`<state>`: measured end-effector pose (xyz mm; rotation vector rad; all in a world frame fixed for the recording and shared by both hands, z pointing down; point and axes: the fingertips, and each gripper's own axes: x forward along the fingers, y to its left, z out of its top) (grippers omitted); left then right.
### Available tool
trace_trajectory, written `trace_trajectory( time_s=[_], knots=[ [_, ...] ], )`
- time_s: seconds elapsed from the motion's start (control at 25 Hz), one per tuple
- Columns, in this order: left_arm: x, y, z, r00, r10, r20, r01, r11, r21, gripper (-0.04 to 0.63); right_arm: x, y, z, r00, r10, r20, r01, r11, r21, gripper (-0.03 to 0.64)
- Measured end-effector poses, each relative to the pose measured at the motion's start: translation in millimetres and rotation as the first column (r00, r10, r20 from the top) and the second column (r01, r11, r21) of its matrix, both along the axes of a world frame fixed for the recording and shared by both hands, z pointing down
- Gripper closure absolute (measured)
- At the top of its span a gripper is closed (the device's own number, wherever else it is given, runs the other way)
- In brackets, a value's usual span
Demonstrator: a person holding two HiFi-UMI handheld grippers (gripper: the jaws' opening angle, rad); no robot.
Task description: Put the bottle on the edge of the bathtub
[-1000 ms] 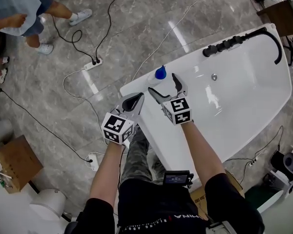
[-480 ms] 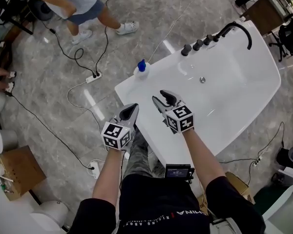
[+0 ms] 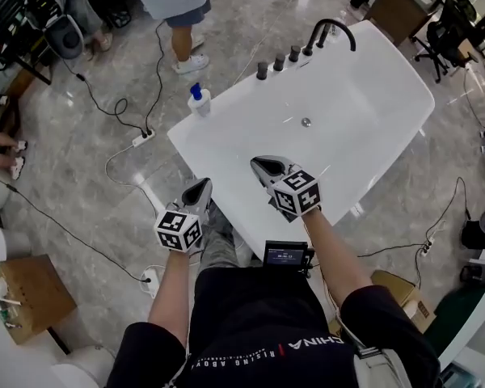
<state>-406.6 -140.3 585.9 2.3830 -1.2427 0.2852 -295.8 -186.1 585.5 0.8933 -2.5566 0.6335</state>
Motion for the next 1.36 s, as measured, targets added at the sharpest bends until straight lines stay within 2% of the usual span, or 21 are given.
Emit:
trace_trajectory(
  time_s=[0.32, 0.6, 0.72, 1.04, 1.36],
  knots=[
    [56, 99, -5, 0.998, 0.06, 0.015, -0.059, 0.998, -0.023, 0.588, 80, 85, -22, 0.996, 0.085, 0.001, -0.085, 0.996, 0.024, 0.604],
    [90, 159, 4, 0.99, 0.144, 0.008, -0.142, 0.986, -0.087, 0.588, 109, 138, -23, 0.993, 0.117, -0.006, -0.117, 0.993, 0.017, 0.604],
    [95, 166, 5, 0.988, 0.152, 0.016, -0.15, 0.985, -0.088, 0.588, 112, 144, -25, 0.992, 0.129, -0.004, -0.129, 0.991, 0.035, 0.604],
    [88, 169, -24, 0.991, 0.131, 0.002, -0.131, 0.991, -0.014, 0.588, 100, 158, -32, 0.992, 0.124, -0.016, -0.123, 0.99, 0.065, 0.604],
    [79, 162, -39, 0.994, 0.111, 0.003, -0.111, 0.993, 0.033, 0.588, 96, 150, -47, 0.993, 0.117, -0.024, -0.114, 0.988, 0.107, 0.604]
  ],
)
